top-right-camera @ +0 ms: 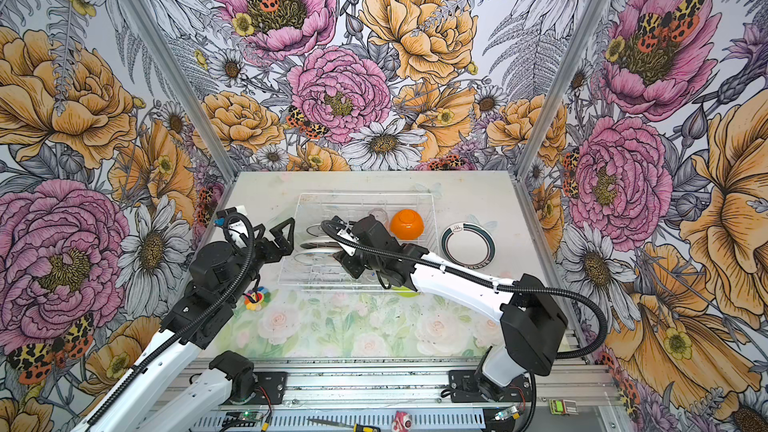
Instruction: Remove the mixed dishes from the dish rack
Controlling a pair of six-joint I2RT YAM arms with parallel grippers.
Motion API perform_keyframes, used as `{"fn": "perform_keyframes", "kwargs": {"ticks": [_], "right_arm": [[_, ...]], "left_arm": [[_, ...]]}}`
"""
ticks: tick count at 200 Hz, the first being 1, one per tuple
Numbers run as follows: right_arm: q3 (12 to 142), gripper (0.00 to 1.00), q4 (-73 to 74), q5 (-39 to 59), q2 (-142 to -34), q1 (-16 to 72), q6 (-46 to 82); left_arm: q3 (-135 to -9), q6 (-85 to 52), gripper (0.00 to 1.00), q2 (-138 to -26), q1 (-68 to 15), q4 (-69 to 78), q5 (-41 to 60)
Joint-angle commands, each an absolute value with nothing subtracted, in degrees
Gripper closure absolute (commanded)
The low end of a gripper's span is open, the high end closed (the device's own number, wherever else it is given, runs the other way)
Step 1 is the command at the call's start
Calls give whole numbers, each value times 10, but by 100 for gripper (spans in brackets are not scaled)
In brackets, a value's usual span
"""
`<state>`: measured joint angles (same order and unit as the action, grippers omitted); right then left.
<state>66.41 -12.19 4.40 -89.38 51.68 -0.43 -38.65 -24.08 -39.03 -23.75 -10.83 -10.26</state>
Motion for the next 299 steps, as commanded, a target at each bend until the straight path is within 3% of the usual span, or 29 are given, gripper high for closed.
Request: {"fn": "perform_keyframes", "kwargs": {"ticks": [1, 184, 234, 299], "right_arm": [[691, 56, -138, 32, -910, 525, -25], [740, 60, -183, 43, -973, 521, -158], [744, 89, -181, 35, -979, 519, -166], [740, 95, -181, 1, -963, 516, -171]], "left_arm": [[-378, -250, 1, -391, -233, -98, -88], [-372, -255, 1, -363, -232, -99, -106], [-371, -256, 1, -368, -232, -95, -106], [-378, -261, 1, -389, -232, -88, -92]]}}
